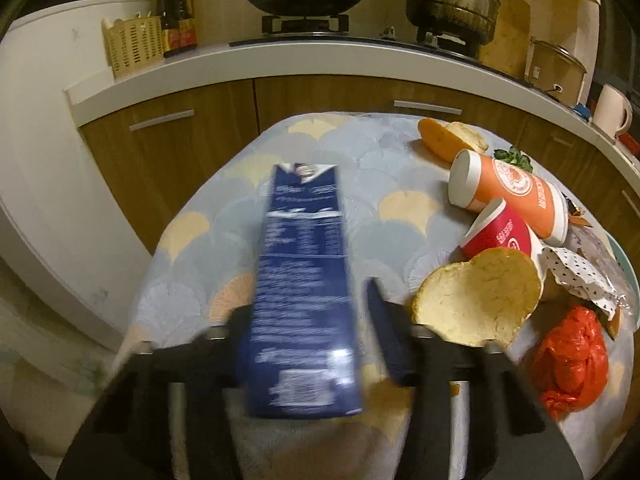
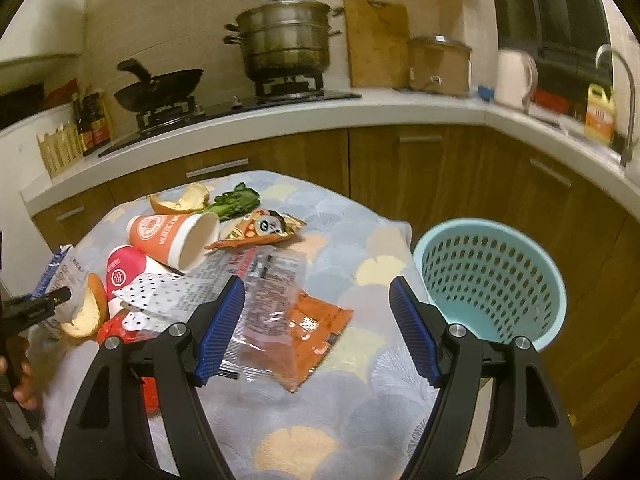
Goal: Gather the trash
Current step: 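Grasp the blue milk carton with the left tool, then carry the milk carton toward the basket while the right tool grasps the snack bag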
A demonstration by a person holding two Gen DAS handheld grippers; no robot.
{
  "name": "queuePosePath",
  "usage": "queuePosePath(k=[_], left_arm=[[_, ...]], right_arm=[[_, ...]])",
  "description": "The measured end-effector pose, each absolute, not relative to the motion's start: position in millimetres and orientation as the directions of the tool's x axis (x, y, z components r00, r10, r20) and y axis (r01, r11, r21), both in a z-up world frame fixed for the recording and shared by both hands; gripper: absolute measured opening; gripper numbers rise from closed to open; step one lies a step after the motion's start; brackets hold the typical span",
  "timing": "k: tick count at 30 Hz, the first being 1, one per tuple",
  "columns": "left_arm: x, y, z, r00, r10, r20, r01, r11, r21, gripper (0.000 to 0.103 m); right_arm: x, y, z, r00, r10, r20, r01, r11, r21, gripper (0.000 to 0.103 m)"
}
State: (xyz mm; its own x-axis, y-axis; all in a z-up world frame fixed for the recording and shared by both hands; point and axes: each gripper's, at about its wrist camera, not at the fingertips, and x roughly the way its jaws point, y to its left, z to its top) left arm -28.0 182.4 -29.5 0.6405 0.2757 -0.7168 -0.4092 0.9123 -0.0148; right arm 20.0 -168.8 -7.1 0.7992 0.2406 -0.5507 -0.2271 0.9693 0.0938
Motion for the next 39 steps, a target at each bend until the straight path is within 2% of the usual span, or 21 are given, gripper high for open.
queuePosePath(k=[3,8,12,18,21,25,28,39], left_arm=[[-30.0,182.1,-27.0,0.663,0.243,-0.708,-0.396,0.916,-0.057,0.036],[-34.5,168.6,-11.9,0.703,0.265,-0.660,-0.382,0.923,-0.037,0.035],[-33.0,157.6,1.7,0.735,0.245,-0.633,-0.353,0.935,-0.047,0.035],[-25.2,142.3,11.3,0.758,0.210,-0.617,-0.303,0.952,-0.048,0.035],[-18.2,136.2,16.1,0.770,0.201,-0.605,-0.284,0.958,-0.042,0.036],[-10.1,129.7,18.8,0.786,0.183,-0.591,-0.260,0.964,-0.047,0.036],[-0.6,124.5,19.1,0.785,0.181,-0.592,-0.247,0.969,-0.031,0.036],[22.7,103.4,15.7,0.774,0.153,-0.615,-0.184,0.983,0.013,0.036]], right_arm=[[25.6,-173.1,-10.2,0.777,0.267,-0.570,-0.238,0.963,0.126,0.071],[32.5,-165.8,-12.4,0.740,0.311,-0.596,-0.273,0.949,0.157,0.071],[43.1,-144.2,-13.3,0.678,0.381,-0.629,-0.329,0.922,0.204,0.076],[60.7,-124.9,-10.3,0.688,0.351,-0.635,-0.325,0.932,0.164,0.076],[90.6,-124.9,-1.0,0.704,0.335,-0.627,-0.317,0.937,0.145,0.076],[146.8,-118.3,-11.2,0.659,0.352,-0.665,-0.350,0.926,0.144,0.076],[178.9,-110.4,-27.7,0.625,0.347,-0.699,-0.358,0.923,0.139,0.072],[215.2,-88.4,-49.8,0.494,0.387,-0.779,-0.461,0.876,0.143,0.072]])
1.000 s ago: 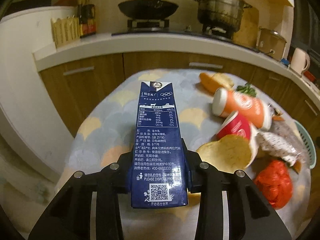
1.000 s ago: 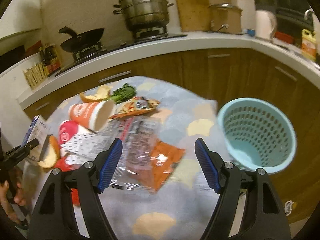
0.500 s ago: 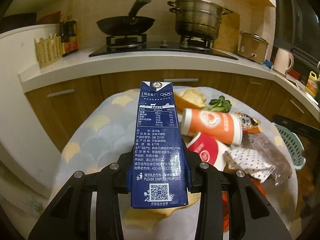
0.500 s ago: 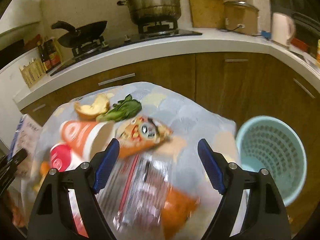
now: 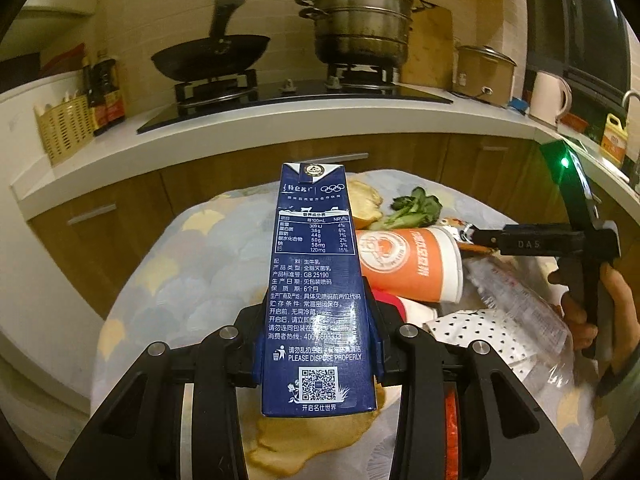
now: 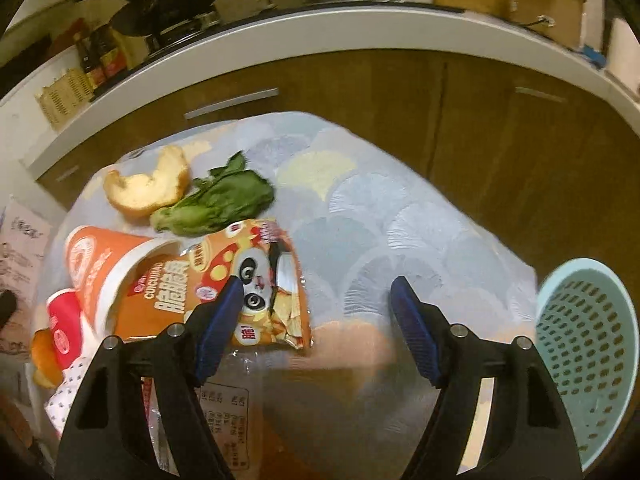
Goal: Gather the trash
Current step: 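Carry the milk carton toward the basket while the right tool grasps the snack bag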
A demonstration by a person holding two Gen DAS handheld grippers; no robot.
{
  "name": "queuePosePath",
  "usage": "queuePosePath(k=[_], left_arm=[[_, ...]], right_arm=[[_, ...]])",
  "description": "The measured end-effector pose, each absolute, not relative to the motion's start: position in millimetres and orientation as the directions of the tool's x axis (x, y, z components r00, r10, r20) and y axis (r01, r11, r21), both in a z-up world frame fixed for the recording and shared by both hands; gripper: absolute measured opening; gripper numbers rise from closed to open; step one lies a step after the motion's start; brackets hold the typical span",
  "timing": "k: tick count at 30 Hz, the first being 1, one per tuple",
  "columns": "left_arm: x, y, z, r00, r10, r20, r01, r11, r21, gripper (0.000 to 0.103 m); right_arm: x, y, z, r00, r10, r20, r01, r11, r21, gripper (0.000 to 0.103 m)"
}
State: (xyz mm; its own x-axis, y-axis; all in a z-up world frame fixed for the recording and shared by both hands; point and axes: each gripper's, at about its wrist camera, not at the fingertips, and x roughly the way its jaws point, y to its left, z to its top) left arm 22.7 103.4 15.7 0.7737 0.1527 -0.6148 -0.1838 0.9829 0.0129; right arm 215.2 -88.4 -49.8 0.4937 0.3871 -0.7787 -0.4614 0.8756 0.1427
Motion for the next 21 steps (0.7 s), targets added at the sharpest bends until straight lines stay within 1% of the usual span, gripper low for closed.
queuePosePath(k=[3,5,6,7,10,13,17,21], left_arm=[[25.3,98.1,13.6,0.770,0.148,-0.621,-0.175,0.984,0.017,0.036],[26.4,96.4,12.7,0.768,0.144,-0.624,-0.173,0.985,0.015,0.036],[27.1,96.3,12.3,0.767,0.144,-0.625,-0.173,0.985,0.015,0.036],[27.6,96.1,12.1,0.766,0.143,-0.626,-0.172,0.985,0.015,0.036],[28.5,94.4,13.2,0.764,0.144,-0.629,-0.171,0.985,0.019,0.036],[27.9,90.2,18.6,0.768,0.143,-0.625,-0.161,0.987,0.027,0.036],[26.4,78.6,28.3,0.783,0.130,-0.608,-0.136,0.990,0.036,0.036],[26.2,62.6,38.4,0.802,0.068,-0.593,-0.081,0.997,0.004,0.036]], right_arm=[[215.0,-76.6,-57.6,0.486,0.352,-0.800,-0.479,0.873,0.093,0.070],[209.0,-67.2,-59.7,0.518,0.311,-0.797,-0.497,0.868,0.016,0.058],[203.5,-61.3,-59.2,0.524,0.317,-0.790,-0.524,0.852,-0.006,0.044],[201.1,-59.2,-58.4,0.521,0.327,-0.788,-0.536,0.844,-0.004,0.028],[194.6,-51.7,-54.7,0.531,0.323,-0.783,-0.553,0.832,-0.032,0.014],[189.7,-58.3,-42.8,0.554,0.350,-0.756,-0.548,0.836,-0.015,0.007],[178.9,-78.8,-18.1,0.601,0.383,-0.701,-0.530,0.848,0.009,0.007],[160.7,-109.9,9.7,0.645,0.416,-0.641,-0.511,0.858,0.043,0.007]])
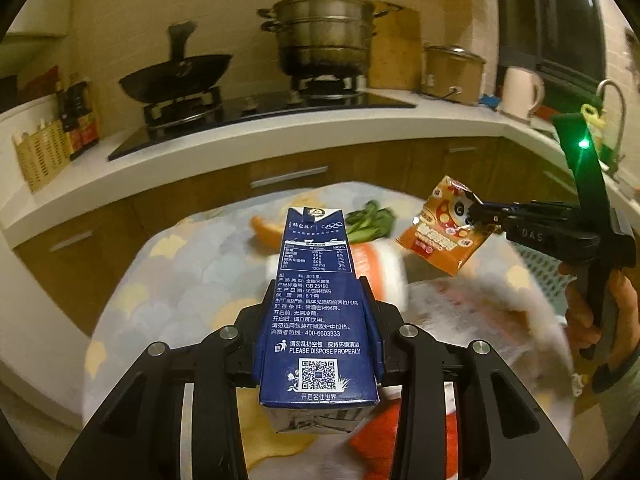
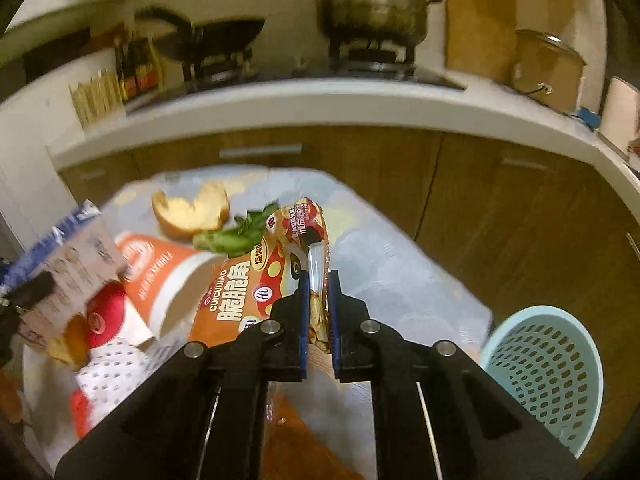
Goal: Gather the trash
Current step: 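Carry the milk carton toward the basket while the right tool grasps the snack bag, then drop the carton and snack bag into the light-blue basket with both tools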
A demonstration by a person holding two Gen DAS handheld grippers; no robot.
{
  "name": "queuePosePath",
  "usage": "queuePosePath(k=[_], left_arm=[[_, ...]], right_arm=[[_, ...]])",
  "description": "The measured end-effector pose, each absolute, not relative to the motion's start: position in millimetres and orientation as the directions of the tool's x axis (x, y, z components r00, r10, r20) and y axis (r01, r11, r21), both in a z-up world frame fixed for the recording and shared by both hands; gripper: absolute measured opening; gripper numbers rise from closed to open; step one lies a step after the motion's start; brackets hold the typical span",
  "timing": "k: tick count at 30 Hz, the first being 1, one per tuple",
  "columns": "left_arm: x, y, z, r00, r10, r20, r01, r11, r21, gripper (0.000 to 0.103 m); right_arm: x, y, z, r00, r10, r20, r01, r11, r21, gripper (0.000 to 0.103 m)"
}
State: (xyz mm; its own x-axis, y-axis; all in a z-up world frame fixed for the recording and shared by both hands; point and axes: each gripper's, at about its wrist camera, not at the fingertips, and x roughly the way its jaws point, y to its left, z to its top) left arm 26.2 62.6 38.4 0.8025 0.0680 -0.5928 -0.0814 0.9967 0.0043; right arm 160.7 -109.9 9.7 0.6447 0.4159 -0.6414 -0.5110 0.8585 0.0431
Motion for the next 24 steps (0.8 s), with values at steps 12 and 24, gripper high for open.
queuePosePath(k=[12,24], left_arm=[[57.6,-26.7,72.0,0.802,-0.186,-0.568,0.190,0.980,-0.052,0.035],[148.6,-165.0,29.5,0.610,-0.406,-0.680,0.415,0.895,-0.162,0.035]], right_arm=[[124.8,-243.3,30.9,0.795,0.278,-0.539,-0.291,0.955,0.063,0.007],[130.2,-364.4,-44.7,0.742,-0.039,-0.669,0.114,0.991,0.069,0.007]])
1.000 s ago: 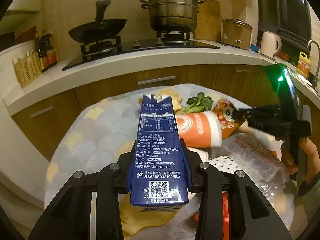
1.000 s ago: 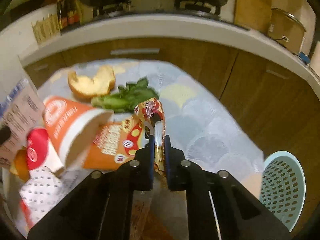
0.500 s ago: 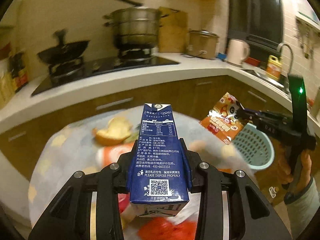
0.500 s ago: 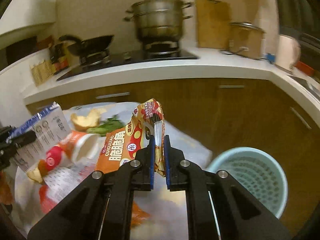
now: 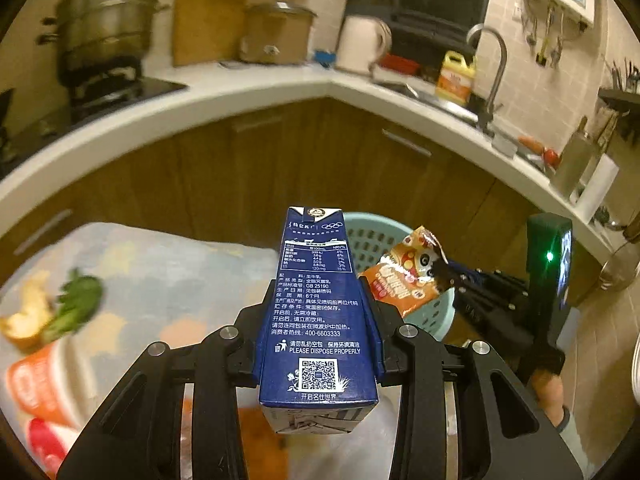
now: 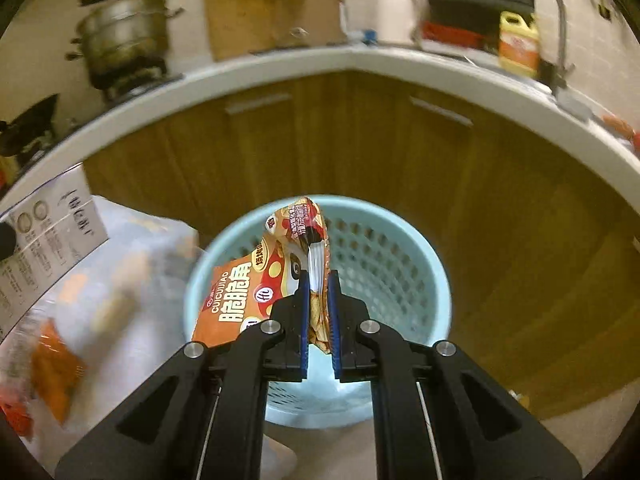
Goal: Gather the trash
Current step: 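Drop the carton and snack bag into the light-blue basket with both tools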
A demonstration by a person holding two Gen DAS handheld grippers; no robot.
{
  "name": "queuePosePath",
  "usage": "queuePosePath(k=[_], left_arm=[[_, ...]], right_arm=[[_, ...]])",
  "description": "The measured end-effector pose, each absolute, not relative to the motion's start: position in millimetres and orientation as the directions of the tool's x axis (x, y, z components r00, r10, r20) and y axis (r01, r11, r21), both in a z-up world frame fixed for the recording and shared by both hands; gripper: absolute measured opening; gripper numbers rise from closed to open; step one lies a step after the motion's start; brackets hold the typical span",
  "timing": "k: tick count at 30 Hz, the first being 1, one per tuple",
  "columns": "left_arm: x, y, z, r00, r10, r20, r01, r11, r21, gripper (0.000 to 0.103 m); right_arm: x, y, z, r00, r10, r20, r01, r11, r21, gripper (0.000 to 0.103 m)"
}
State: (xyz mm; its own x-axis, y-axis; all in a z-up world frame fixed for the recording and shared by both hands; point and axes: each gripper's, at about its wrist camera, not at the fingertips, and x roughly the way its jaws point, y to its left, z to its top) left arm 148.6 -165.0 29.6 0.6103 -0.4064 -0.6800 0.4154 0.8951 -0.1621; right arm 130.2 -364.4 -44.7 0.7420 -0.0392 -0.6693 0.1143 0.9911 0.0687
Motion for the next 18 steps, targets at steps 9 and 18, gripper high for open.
queuePosePath(k=[9,18], left_arm=[[193.1,-211.2,-24.1,0.484,-0.444,-0.754,0.429,0.871,-0.239,0.036],[197.4,-213.7,-39.0,0.453,-0.460,-0.764,0.412,0.868,-0.278,0.056]], right_arm=[[138.8,-369.0,-88.9,0.647,-0.125,-0.752,0.194,0.981,0.004,0.007],[141.5,-378.7,-107.2,0.600,-0.094,-0.794,0.199,0.979,0.034,0.020]])
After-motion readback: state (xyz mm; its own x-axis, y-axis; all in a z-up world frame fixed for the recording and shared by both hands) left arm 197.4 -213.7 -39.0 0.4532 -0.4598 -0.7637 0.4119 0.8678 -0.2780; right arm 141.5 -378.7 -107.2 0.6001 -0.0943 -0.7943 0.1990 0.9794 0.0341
